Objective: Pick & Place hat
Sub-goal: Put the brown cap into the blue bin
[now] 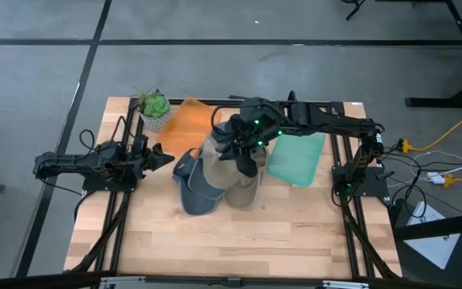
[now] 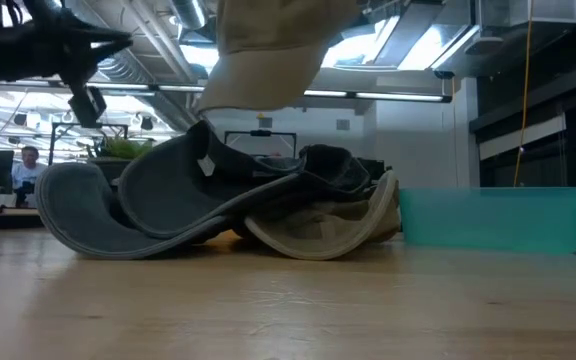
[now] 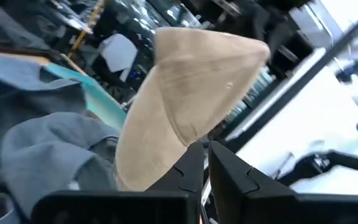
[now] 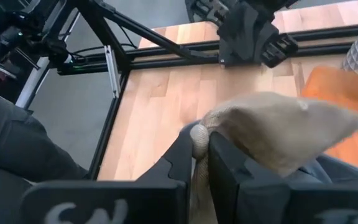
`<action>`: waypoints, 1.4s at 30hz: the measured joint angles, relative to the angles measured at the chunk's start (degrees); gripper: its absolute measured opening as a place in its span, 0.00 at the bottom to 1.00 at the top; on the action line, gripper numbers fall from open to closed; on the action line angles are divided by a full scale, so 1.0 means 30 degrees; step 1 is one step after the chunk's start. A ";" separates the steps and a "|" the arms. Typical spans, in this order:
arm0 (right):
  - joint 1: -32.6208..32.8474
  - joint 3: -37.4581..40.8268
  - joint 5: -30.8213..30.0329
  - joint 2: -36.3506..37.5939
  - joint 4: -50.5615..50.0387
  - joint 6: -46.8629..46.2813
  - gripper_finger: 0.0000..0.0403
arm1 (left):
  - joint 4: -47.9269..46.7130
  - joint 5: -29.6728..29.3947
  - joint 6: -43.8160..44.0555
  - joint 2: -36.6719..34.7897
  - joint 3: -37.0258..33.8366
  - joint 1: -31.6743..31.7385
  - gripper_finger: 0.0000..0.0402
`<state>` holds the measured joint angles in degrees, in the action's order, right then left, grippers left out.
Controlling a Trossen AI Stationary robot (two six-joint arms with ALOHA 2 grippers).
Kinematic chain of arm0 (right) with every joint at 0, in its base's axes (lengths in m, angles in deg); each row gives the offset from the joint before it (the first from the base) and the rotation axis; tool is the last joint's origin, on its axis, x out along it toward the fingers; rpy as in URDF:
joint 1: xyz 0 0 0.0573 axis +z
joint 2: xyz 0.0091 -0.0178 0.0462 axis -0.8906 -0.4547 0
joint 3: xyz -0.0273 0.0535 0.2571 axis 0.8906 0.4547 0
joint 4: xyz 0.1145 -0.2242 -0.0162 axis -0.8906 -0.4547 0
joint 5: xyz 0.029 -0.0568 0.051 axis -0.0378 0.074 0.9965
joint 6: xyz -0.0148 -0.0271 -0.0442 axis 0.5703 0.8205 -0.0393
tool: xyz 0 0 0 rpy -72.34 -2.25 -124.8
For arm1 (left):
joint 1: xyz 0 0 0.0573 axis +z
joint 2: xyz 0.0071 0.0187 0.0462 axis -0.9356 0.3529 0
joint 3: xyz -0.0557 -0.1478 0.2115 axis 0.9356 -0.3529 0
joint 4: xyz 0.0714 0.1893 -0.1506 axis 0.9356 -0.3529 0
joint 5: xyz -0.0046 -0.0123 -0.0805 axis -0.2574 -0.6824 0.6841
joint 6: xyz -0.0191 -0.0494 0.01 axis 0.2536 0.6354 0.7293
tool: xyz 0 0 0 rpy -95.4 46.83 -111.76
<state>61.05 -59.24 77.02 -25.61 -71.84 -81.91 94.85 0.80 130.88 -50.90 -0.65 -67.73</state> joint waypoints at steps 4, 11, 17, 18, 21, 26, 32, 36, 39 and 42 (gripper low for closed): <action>0.0019 0.0000 -0.0002 -0.0072 -0.0029 -0.0073 0.08 | 0.0067 0.0510 -0.2531 0.1333 0.1860 0.0000 0.13; 0.0034 0.0000 -0.0002 -0.0073 0.0164 -0.0089 0.08 | -0.0764 0.0730 -0.8153 0.6368 0.7007 0.0000 0.32; 0.0035 0.0007 -0.0002 -0.0073 0.0351 -0.0102 0.09 | -0.2398 0.1700 -1.2585 1.1607 1.1692 0.0000 0.45; 0.0062 0.0007 -0.0009 -0.0073 0.0475 -0.0089 0.09 | -0.2598 0.1698 -1.3171 1.2364 1.2355 0.0000 0.47; 0.0078 0.0007 -0.0002 -0.0073 0.0772 -0.0037 0.09 | -0.2838 0.1701 -1.4757 1.4312 1.4114 0.0000 0.50; 0.0078 0.0007 0.0080 -0.0073 0.0802 0.0007 0.08 | -0.5256 0.2278 -1.6433 1.6693 1.6448 0.0168 0.52; 0.0355 0.0007 0.1302 -0.0073 0.1371 0.0133 0.08 | -0.5567 0.4690 -1.6735 1.8645 1.7603 0.1001 0.51; 0.0591 0.0015 0.1330 -0.0073 0.1669 0.0446 0.08 | -0.5538 0.7840 -1.5707 1.9582 1.8017 0.1654 0.52; 0.0652 0.0015 0.1331 -0.0066 0.1715 0.0452 0.09 | -0.5548 0.9404 -1.5061 2.0112 1.8060 0.1948 0.51; 0.0654 0.0015 0.1331 -0.0066 0.1664 0.0452 0.09 | -0.5549 1.0585 -1.4409 2.0346 1.8060 0.2146 0.47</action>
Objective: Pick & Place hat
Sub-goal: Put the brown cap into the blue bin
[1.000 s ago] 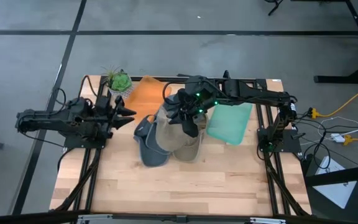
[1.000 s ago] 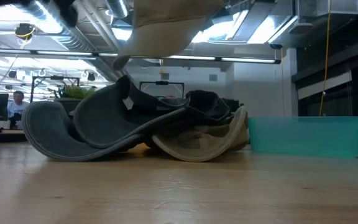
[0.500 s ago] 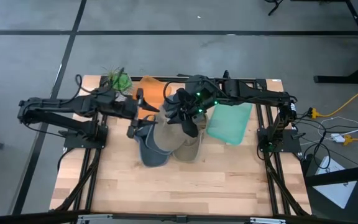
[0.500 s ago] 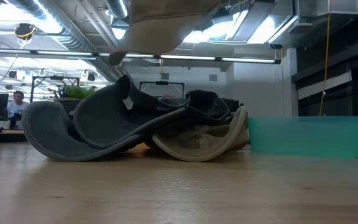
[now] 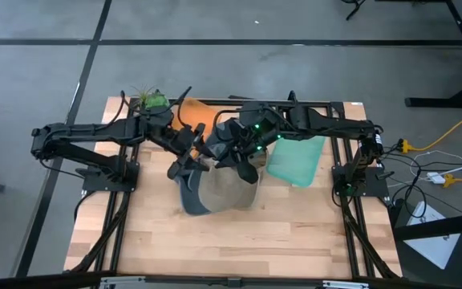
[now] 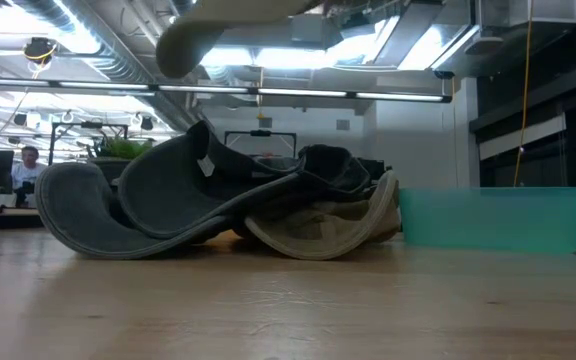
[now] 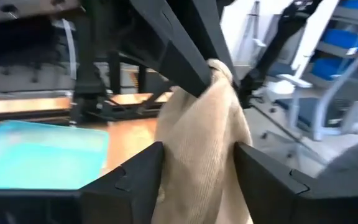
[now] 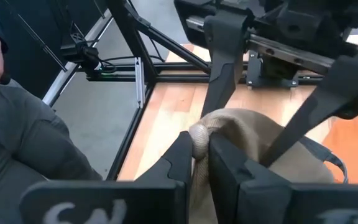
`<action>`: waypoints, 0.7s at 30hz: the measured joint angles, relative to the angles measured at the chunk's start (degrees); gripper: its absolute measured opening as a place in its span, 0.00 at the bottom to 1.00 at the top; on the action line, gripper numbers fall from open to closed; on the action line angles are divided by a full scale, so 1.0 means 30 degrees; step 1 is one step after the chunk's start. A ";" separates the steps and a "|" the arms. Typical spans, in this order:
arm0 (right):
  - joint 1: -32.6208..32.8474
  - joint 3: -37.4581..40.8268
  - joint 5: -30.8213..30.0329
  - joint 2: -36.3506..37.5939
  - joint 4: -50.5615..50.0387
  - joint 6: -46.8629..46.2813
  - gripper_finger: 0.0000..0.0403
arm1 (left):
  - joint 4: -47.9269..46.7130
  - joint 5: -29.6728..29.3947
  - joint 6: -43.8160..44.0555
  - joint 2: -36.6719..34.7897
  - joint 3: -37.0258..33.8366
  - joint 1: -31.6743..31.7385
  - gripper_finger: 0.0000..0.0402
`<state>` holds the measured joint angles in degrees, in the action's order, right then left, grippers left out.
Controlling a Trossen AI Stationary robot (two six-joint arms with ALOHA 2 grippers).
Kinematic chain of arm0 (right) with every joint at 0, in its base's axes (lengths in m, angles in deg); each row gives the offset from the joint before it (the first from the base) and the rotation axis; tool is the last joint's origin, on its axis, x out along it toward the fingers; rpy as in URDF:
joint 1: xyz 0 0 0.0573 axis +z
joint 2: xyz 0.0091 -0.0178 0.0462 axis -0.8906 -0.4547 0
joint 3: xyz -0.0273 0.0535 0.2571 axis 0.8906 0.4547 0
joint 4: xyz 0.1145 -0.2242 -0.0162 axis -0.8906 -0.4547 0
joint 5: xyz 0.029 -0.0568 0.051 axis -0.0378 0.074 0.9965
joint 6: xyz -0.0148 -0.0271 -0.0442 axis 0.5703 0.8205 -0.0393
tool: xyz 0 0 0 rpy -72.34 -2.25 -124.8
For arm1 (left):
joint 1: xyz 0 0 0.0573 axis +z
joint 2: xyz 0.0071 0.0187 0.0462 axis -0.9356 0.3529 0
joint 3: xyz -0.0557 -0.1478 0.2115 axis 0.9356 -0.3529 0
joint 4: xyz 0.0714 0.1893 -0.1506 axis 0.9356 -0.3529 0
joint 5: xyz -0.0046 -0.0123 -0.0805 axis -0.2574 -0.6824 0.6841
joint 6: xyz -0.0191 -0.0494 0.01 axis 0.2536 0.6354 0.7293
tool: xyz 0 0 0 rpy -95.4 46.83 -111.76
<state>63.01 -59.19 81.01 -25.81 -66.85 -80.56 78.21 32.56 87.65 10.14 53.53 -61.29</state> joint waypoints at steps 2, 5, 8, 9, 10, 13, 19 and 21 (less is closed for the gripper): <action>0.0001 0.0000 0.0007 0.0000 0.0003 0.0000 0.08 | 0.0012 0.0922 0.0040 -0.0006 0.0000 0.0078 0.42; 0.0007 0.0000 0.0015 0.0000 -0.0038 -0.0123 0.09 | 0.0029 0.2368 0.0289 -0.0114 -0.0004 0.0218 0.29; 0.0007 0.0000 0.0003 0.0000 -0.0035 -0.0932 0.14 | 0.0140 0.3590 0.1049 -0.0212 -0.0007 0.0531 0.11; 0.0007 0.0000 0.0009 0.0000 -0.0018 -0.1262 0.16 | 0.0072 0.3849 0.1390 -0.0217 -0.0007 0.0667 0.06; 0.0007 0.0000 0.0016 0.0000 0.0017 -0.1640 0.18 | 0.0031 0.4062 0.1777 -0.0224 -0.0007 0.0784 0.04; 0.0007 0.0000 -0.0022 0.0000 0.0107 -0.2806 0.22 | -0.0117 0.4820 0.2522 -0.0239 -0.0007 0.1067 0.02; 0.0000 0.0000 -0.0026 0.0000 -0.0073 -0.4294 0.33 | -0.1670 0.5581 0.3150 -0.0319 -0.0015 0.1628 0.01; 0.0000 0.0000 -0.0029 0.0000 -0.0150 -0.4504 0.38 | -0.2243 0.5552 0.3462 -0.0311 -0.0015 0.1836 0.01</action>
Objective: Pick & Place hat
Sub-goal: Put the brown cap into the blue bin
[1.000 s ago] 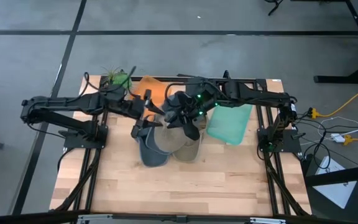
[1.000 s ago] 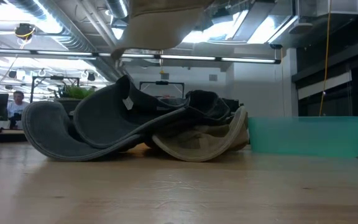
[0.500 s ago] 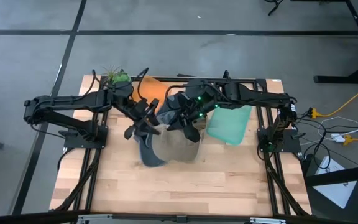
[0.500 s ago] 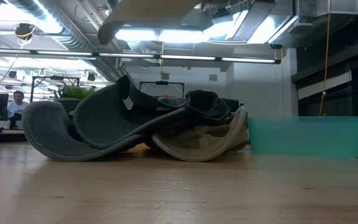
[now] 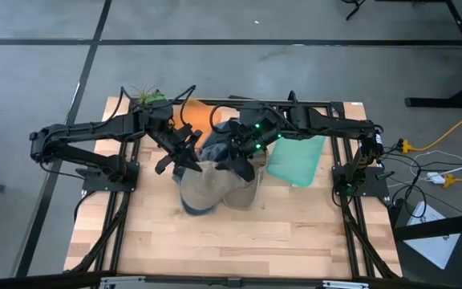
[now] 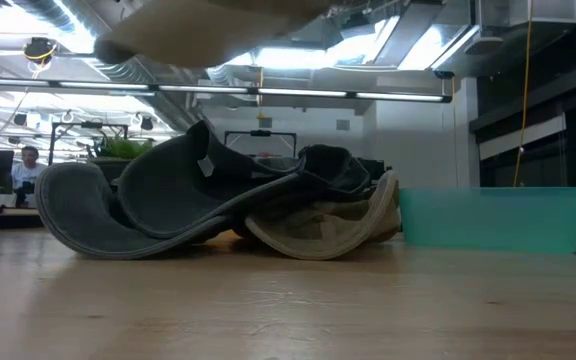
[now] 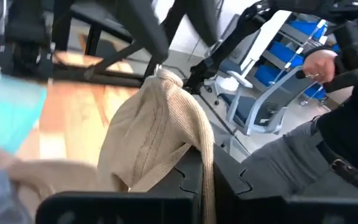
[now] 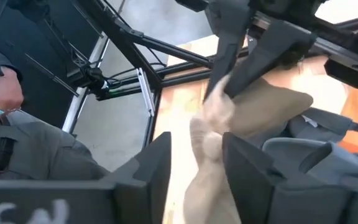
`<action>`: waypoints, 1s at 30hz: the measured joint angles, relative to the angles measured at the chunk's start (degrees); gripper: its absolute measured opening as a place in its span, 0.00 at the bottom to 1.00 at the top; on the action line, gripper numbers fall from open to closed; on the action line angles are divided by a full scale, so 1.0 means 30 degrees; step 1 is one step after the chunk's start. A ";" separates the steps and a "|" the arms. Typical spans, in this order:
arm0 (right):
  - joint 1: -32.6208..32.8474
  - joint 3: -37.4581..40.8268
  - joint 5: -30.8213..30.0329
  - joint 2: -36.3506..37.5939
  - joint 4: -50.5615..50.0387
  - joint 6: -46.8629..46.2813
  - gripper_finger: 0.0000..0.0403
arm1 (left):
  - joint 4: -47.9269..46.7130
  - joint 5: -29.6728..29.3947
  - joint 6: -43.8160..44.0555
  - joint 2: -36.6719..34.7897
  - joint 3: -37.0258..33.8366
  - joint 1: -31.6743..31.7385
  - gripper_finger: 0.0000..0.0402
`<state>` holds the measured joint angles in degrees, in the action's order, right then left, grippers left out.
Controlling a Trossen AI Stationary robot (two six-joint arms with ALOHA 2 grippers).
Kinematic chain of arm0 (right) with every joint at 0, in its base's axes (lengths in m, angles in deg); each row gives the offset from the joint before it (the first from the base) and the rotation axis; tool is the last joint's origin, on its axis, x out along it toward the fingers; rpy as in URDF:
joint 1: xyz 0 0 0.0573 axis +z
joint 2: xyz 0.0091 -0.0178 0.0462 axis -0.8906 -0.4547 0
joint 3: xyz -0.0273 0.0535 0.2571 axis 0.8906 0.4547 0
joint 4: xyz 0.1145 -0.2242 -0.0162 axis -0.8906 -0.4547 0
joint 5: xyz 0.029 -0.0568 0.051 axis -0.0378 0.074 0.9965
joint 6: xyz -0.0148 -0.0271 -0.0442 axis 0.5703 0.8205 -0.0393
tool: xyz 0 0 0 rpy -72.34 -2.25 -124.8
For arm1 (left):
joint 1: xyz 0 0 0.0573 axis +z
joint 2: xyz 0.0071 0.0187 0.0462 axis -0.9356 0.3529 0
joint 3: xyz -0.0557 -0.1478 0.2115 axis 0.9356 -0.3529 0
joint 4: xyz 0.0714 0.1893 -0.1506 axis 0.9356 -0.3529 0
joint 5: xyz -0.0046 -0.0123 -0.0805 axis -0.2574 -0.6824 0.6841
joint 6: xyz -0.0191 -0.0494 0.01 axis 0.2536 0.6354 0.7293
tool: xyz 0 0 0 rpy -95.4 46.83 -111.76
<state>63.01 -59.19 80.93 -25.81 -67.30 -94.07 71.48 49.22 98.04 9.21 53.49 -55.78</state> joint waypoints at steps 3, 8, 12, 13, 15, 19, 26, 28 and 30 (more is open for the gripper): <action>-0.0005 0.0000 -0.0001 0.0000 -0.0311 0.0057 0.46 | -0.0600 -0.0385 0.0120 -0.0008 0.0000 0.0307 0.01; 0.0085 0.0000 -0.2257 0.0007 -0.1911 0.0631 0.55 | -0.0751 -0.0753 0.0520 -0.0001 0.0000 0.0721 0.01; 0.0143 0.0000 -0.4895 0.0007 -0.3194 0.0937 0.57 | -0.0752 -0.0758 0.0479 -0.0001 0.0000 0.0805 0.01; 0.0136 0.0000 -0.5064 0.0007 -0.3226 0.0941 0.57 | -0.0757 -0.0763 0.0431 -0.0001 0.0000 0.0805 0.01; 0.0132 0.0000 -0.5095 0.0007 -0.3220 0.0904 0.57 | -0.0767 -0.0770 0.0398 -0.0063 0.0000 0.0797 0.01; 0.0168 0.0000 -0.5603 0.0011 -0.3539 0.0715 0.57 | -0.0803 -0.1261 -0.0058 -0.0234 -0.0007 0.0790 0.01; 0.0211 0.0000 -0.5354 -0.0109 -0.3637 0.0402 0.57 | -0.0084 -0.2415 -0.0478 -0.0728 -0.0007 0.0826 0.01; 0.0219 0.0000 -0.5271 -0.0278 -0.3659 0.0409 0.57 | 0.0180 -0.2396 -0.0466 -0.0859 -0.0007 0.0825 0.01; 0.0211 0.0000 -0.4564 -0.0619 -0.3494 0.0645 0.57 | 0.0368 -0.2412 -0.0473 -0.0941 -0.0007 0.0822 0.01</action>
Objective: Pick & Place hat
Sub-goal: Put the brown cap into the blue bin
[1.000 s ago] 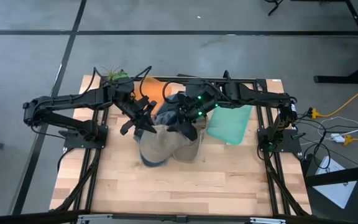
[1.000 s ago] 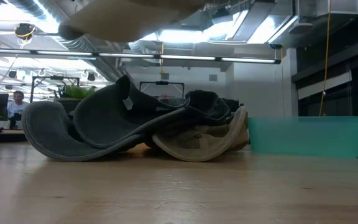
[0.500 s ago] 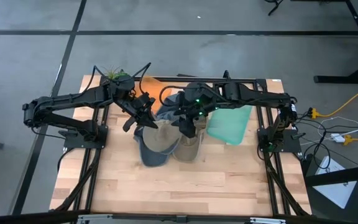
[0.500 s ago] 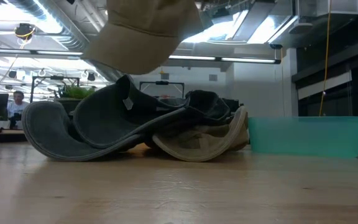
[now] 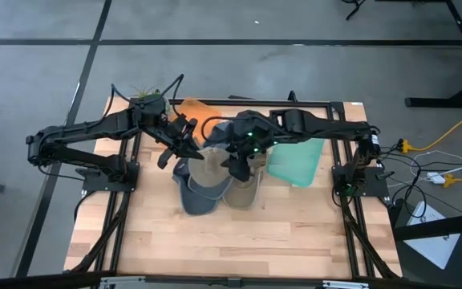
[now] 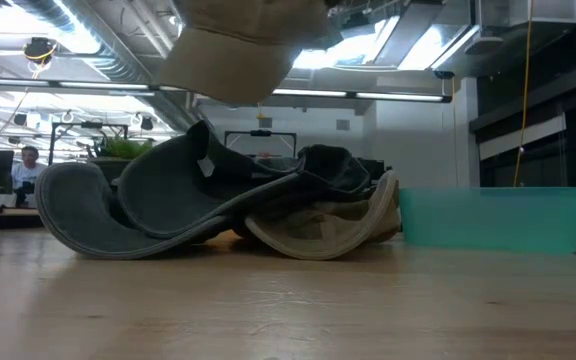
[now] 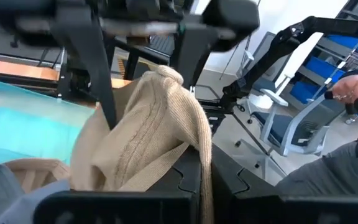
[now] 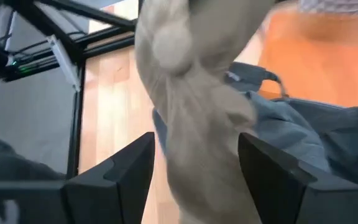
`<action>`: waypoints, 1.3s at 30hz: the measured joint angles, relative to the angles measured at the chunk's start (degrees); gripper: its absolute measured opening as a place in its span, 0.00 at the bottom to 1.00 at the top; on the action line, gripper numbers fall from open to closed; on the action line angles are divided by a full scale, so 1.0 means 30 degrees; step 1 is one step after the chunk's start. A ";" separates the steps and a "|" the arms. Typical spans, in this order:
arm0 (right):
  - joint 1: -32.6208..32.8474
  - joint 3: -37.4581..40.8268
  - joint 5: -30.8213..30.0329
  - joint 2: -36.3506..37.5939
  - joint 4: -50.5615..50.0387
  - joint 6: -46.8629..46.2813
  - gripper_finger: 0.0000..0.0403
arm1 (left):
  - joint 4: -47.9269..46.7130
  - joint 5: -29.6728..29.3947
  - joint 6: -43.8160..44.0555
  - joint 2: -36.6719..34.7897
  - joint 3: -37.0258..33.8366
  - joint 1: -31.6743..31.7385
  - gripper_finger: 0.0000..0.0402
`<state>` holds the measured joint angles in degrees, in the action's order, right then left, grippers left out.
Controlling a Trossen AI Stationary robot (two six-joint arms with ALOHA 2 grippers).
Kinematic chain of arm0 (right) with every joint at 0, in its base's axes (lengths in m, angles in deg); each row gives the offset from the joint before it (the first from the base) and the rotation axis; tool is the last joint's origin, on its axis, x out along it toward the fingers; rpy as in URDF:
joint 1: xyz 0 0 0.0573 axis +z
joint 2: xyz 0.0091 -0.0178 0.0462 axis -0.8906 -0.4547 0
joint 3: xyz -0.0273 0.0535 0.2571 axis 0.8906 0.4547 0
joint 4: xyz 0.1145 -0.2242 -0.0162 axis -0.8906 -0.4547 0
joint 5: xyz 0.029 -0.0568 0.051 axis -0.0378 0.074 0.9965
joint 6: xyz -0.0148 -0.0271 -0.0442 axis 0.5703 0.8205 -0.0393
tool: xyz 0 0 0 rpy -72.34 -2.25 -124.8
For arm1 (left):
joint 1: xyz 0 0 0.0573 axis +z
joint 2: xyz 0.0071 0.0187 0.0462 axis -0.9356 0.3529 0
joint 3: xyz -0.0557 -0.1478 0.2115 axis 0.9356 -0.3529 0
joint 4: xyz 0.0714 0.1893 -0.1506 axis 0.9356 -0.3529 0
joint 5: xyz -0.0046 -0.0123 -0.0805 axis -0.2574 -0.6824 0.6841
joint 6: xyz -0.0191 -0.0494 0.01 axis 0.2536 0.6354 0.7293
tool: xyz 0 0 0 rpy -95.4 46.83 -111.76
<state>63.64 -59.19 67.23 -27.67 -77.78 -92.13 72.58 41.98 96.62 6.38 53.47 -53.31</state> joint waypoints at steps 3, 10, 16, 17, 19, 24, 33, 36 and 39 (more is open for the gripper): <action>-0.0007 0.0000 0.1411 -0.0380 0.0220 0.0620 0.53 | -0.0116 -0.0036 0.0022 0.0001 0.0000 0.0004 0.01; 0.0044 0.0000 0.3460 -0.0503 0.0237 0.1347 0.13 | -0.0784 0.0386 0.0058 -0.0022 0.0000 -0.0001 0.01; 0.0029 0.0000 0.6685 -0.0525 0.0434 0.2483 0.04 | -0.1306 0.4156 0.0462 -0.0079 0.0000 0.0000 0.01; 0.0029 0.0000 0.7527 -0.0533 0.0745 0.2582 0.03 | -0.1290 0.4689 0.0667 -0.0077 0.0000 -0.0003 0.01; 0.0066 0.0000 0.8909 -0.0533 0.1455 0.2661 0.02 | -0.1237 0.5491 0.1020 -0.0058 0.0000 0.0004 0.01; 0.0130 0.0000 1.0881 -0.0598 0.3509 0.2126 0.02 | -0.1171 0.6375 0.1245 -0.0058 0.0000 -0.0003 0.01; 0.0168 0.0000 0.8149 -0.0562 0.3338 0.0325 0.12 | -0.0644 0.6702 0.2070 -0.0094 0.0000 0.0004 0.01; 0.0003 0.0000 0.8080 -0.0554 0.2783 -0.0326 0.19 | -0.0508 0.5978 0.2234 -0.0101 0.0000 0.0004 0.01; -0.0237 0.0000 0.8212 -0.0546 0.1619 -0.0720 0.26 | -0.0470 0.5628 0.2422 -0.0101 0.0000 0.0004 0.01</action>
<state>62.93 -59.19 91.87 -29.31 -72.92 -94.29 71.17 58.86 103.89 6.08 53.47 -53.30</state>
